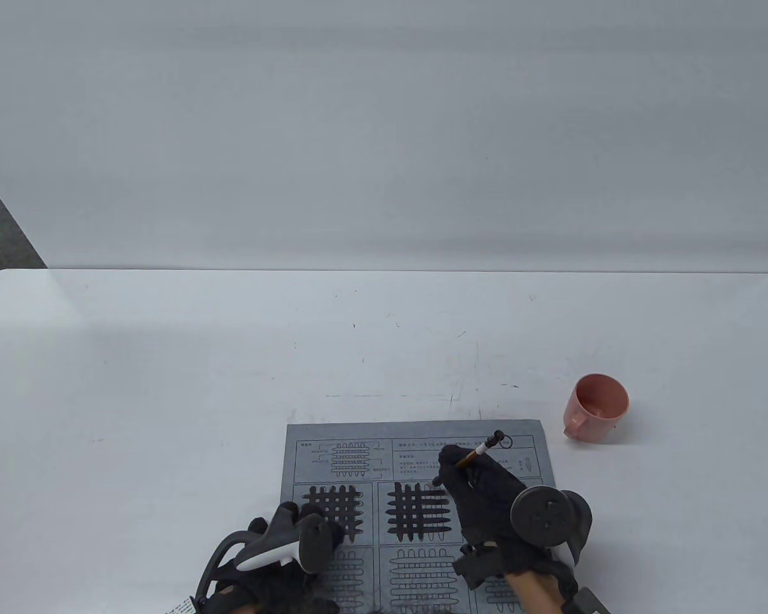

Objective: Trace patterns on water writing practice cloth with Chinese brush

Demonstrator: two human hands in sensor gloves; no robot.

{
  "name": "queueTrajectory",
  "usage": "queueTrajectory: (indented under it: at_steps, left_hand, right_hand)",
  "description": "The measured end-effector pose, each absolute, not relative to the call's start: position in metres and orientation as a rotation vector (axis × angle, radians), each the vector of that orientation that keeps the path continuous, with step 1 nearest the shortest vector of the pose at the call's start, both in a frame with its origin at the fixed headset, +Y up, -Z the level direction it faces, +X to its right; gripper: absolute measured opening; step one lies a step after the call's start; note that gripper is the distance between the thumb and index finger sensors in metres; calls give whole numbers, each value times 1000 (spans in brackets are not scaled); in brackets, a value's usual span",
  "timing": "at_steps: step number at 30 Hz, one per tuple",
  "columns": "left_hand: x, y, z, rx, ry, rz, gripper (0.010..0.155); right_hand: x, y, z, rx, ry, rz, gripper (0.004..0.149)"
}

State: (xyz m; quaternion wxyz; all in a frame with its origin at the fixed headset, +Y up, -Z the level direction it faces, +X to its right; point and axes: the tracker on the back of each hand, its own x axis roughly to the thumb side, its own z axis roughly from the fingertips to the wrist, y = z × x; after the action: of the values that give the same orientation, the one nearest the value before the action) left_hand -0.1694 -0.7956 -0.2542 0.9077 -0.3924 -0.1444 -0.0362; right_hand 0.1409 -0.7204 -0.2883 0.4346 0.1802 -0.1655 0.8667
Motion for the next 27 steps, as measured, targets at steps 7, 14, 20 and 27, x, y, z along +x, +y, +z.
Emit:
queueTrajectory:
  at_steps: [7,14,20,27]
  left_hand:
    - [-169,-796,-254,-809,-298,-77,103]
    - [-170,-796,-254,-809,-298,-78,103]
    - [-169,-796,-254,-809,-298,-78,103]
    - [-169,-796,-254,-809,-298,-78,103]
  right_hand:
    - [139,-724,-289,463,-374,2188,38]
    - [135,-726,-289,484,-335,2192,38]
    - [132,-726,-288,502,-316,2195,38]
    - [132,-726,-289,496,-306,2194,38]
